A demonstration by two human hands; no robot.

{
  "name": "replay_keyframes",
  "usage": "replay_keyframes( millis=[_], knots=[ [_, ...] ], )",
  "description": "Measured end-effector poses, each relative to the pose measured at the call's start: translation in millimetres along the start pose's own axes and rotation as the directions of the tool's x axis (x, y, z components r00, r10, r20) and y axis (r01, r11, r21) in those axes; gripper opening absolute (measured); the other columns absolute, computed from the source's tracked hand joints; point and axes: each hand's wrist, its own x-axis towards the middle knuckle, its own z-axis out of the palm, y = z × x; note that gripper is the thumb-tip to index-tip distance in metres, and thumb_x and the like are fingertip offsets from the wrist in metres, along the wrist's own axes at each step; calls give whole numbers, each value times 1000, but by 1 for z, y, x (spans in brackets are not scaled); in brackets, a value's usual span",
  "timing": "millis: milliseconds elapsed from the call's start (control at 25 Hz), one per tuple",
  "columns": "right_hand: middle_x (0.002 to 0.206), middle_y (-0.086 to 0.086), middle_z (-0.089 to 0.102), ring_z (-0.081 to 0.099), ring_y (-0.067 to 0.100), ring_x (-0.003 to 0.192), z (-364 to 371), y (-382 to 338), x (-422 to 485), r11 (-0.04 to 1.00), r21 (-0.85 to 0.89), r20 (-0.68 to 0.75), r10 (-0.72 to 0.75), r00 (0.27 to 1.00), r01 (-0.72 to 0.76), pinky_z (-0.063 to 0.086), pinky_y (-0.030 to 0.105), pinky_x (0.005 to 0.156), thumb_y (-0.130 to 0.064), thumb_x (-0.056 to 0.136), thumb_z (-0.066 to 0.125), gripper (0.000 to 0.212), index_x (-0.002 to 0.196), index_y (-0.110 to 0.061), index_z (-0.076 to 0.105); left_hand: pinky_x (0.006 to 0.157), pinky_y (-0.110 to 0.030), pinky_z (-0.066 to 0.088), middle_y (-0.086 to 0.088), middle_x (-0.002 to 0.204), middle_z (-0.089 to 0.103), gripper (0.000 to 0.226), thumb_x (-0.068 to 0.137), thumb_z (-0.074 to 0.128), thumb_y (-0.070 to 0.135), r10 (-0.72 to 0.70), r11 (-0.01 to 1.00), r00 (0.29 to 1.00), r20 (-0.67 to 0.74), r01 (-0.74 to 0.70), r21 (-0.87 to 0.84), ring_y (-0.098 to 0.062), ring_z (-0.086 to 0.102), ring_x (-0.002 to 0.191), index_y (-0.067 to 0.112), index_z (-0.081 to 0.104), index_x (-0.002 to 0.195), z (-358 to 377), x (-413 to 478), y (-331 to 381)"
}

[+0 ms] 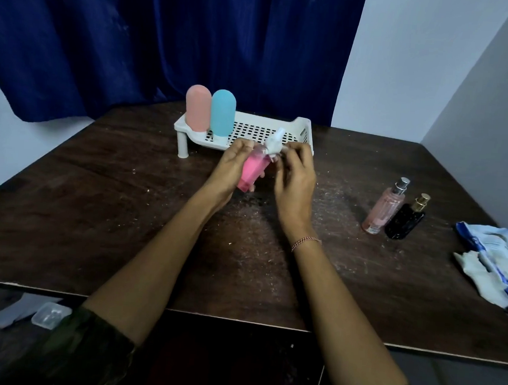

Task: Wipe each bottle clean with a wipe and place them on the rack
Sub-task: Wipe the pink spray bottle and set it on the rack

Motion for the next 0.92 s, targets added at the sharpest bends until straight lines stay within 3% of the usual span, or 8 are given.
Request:
replay_keyframes(
  millis=[120,240,320,480,600,720,920],
  knots=[
    [108,10,55,52,13,99,1,0,1,998,27,1,58,998,-58,46,23,92,4,86,54,17,102,2,60,41,-21,46,-5,90,62,12,95,52,28,-2,1000,1000,17,2,-18,-7,61,60,19,45,98,0,1,-1],
    [103,3,55,52,9,95,0,2,2,989,100,-34,112,993,-108,47,21,88,7,84,55,20,102,0,61,51,-29,50,-5,97,64,33,74,72,25,20,999,1000,12,-19,-48,-15,65,65,17,51,98,-2,3,-1],
    [100,-2,56,53,4,91,1,4,4,970,168,-34,186,982,-178,48,23,86,5,83,58,19,101,-2,62,57,-32,54,-5,99,65,35,72,76,22,21,997,1000,9,-21,-69,-16,68,70,14,55,98,-4,5,-1],
    [98,2,60,53,-6,87,2,8,6,930,278,-32,259,965,-240,44,8,78,2,83,62,19,101,-2,64,64,-27,54,-2,92,67,9,86,62,16,52,998,999,3,-52,20,-15,65,76,15,65,95,-7,7,-2],
    [99,-1,61,53,-8,90,3,11,6,923,285,-2,269,963,-258,45,12,82,2,82,62,20,101,-5,64,52,-19,51,0,76,69,20,96,48,15,12,1000,1000,-26,-12,-11,-7,63,61,5,64,103,-5,8,-1],
    [97,-4,60,52,-5,87,4,9,5,929,255,47,264,963,-267,45,13,82,2,83,62,19,99,-7,63,49,-21,49,5,56,67,26,99,41,20,-35,997,997,-72,30,-65,-5,58,47,12,62,86,-5,10,-2],
    [97,2,62,54,1,84,5,6,0,949,226,80,206,975,-219,47,13,78,-3,82,65,18,99,-5,61,51,-17,49,5,68,70,35,99,37,36,-101,989,995,-27,97,-109,-3,63,59,14,63,92,0,6,1]
  ],
)
